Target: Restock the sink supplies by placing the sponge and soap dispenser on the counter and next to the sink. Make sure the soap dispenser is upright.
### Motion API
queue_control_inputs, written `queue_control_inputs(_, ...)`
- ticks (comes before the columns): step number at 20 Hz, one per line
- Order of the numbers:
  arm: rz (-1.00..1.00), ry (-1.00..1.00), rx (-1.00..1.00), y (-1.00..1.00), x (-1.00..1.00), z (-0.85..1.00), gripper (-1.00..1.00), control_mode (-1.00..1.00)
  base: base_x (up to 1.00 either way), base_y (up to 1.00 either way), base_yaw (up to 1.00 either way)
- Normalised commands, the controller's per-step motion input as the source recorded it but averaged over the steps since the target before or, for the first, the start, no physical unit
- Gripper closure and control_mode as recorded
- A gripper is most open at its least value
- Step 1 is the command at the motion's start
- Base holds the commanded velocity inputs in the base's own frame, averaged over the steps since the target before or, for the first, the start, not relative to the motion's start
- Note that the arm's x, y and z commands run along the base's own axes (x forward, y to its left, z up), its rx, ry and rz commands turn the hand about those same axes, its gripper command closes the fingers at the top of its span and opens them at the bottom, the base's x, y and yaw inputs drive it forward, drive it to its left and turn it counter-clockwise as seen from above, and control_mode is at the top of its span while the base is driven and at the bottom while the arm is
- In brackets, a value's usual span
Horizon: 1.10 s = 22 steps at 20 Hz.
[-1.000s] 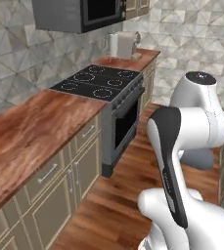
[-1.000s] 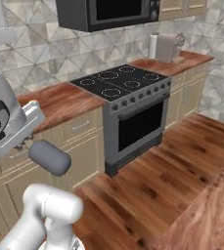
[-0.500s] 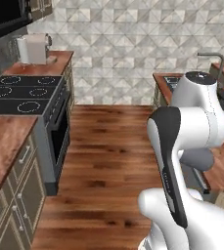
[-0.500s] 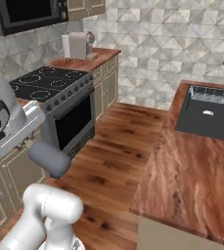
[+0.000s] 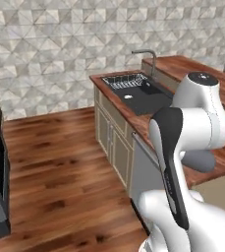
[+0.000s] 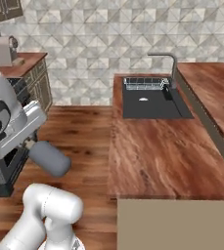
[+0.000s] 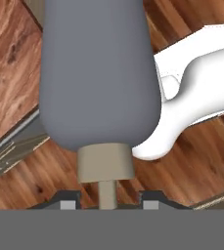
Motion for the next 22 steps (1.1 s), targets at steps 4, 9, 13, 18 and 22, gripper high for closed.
queue_control_inputs(4, 0.0, 0.0, 0.0, 0.0, 0.0, 0.0, 1.0, 1.0, 0.68, 1.0, -0.44)
queue_control_inputs(9, 0.0, 0.0, 0.0, 0.0, 0.0, 0.0, 1.0, 1.0, 0.71, 1.0, -0.43)
queue_control_inputs(13, 0.0, 0.0, 0.0, 0.0, 0.0, 0.0, 1.0, 1.0, 0.62, 0.52, -0.45)
queue_control_inputs(18, 0.0, 0.0, 0.0, 0.0, 0.0, 0.0, 1.0, 1.0, 0.63, 0.32, -0.52)
queue_control_inputs(22, 0.0, 0.0, 0.0, 0.0, 0.0, 0.0, 1.0, 1.0, 0.61, 0.52, -0.46)
